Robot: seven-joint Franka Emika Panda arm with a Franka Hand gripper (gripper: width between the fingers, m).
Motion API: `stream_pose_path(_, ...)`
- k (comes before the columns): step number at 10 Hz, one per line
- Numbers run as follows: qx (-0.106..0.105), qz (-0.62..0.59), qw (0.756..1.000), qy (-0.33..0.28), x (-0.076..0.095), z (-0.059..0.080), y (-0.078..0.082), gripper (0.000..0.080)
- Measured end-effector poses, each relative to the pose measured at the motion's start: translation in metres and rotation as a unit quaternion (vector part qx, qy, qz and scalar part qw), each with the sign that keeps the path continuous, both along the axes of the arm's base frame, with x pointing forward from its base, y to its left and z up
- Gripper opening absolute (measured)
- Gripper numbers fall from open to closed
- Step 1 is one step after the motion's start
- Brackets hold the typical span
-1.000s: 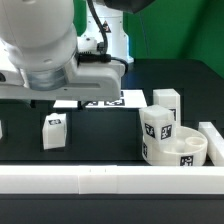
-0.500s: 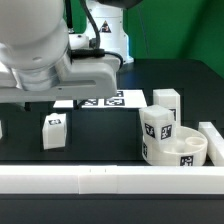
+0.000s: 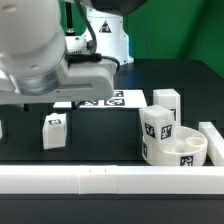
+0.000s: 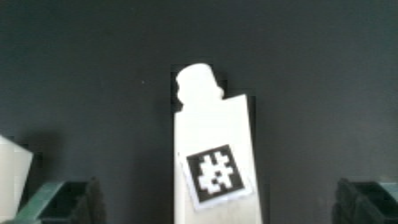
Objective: Assemble stool
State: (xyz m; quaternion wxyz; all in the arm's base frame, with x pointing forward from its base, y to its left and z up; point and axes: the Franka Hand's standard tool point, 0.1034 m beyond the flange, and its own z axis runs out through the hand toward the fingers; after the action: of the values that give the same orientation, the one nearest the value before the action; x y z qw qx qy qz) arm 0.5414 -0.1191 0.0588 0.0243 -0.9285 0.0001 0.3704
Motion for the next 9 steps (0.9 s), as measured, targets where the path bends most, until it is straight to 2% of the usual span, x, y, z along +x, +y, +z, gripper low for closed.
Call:
stream_pose_path(1,0.000,-0.002,1.000,0.024,-0.003,-0.008,-0.001,0.0649)
stream_pose_path(2,-0.005,0.003,1.000,0.017,0.002,-0.018,-0.002,0.0649)
stream_pose_path(5,-0.010,0.003,1.000,0.012,0.004,-0.025,0.001,0.0649)
stream_pose_path(7,-0.014,0.005,1.000,0.007,0.004,-0.039,0.002,0.0649)
stream_pose_path(9,-0.014,0.005,1.000,0.012,0.000,-0.045,0.002,0.0649)
